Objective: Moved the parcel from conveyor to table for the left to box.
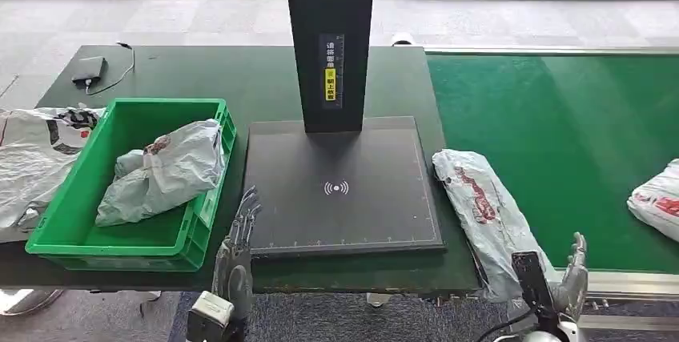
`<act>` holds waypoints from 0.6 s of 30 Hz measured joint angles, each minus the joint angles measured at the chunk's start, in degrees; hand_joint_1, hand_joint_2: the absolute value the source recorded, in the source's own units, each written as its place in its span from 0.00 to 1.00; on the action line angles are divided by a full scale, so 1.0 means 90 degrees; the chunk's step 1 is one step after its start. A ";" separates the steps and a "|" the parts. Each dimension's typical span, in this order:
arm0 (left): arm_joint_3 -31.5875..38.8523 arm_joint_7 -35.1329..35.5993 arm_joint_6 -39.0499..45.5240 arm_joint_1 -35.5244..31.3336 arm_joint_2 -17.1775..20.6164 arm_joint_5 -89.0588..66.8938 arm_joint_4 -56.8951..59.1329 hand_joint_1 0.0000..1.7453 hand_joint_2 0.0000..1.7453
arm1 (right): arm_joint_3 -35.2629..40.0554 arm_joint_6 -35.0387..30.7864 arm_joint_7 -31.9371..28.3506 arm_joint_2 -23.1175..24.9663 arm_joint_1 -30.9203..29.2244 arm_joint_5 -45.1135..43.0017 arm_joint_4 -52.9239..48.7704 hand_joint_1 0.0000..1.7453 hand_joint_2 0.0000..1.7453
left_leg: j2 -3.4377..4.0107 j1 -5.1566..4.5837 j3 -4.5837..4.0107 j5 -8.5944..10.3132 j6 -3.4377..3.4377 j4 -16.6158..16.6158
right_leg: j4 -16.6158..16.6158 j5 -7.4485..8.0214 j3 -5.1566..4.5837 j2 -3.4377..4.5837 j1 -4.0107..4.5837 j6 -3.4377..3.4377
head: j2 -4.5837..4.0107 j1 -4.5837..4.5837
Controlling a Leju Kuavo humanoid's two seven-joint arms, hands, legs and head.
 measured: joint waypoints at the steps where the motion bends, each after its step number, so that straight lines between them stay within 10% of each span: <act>1: -0.0005 0.0003 0.0019 0.0000 0.0002 0.0007 0.0000 0.00 0.00 | 0.0000 0.0000 -0.0022 0.0000 -0.0046 -0.0027 0.0061 0.00 1.00 | 0.0000 0.0000 0.0001 0.0000 0.0000 0.0000 | 0.0000 0.0000 0.0000 0.0000 0.0000 0.0000 | 0.0002 0.0000; 18: -0.0080 0.0068 0.0056 -0.0199 0.0022 0.0100 0.0160 0.00 0.00 | 0.0685 0.0595 0.1693 -0.0114 -0.0848 0.1195 0.1735 0.00 1.00 | 0.0014 0.0006 0.0011 0.0000 -0.0002 0.0000 | 0.0000 0.0001 0.0002 0.0015 0.0006 -0.0001 | 0.0002 0.0000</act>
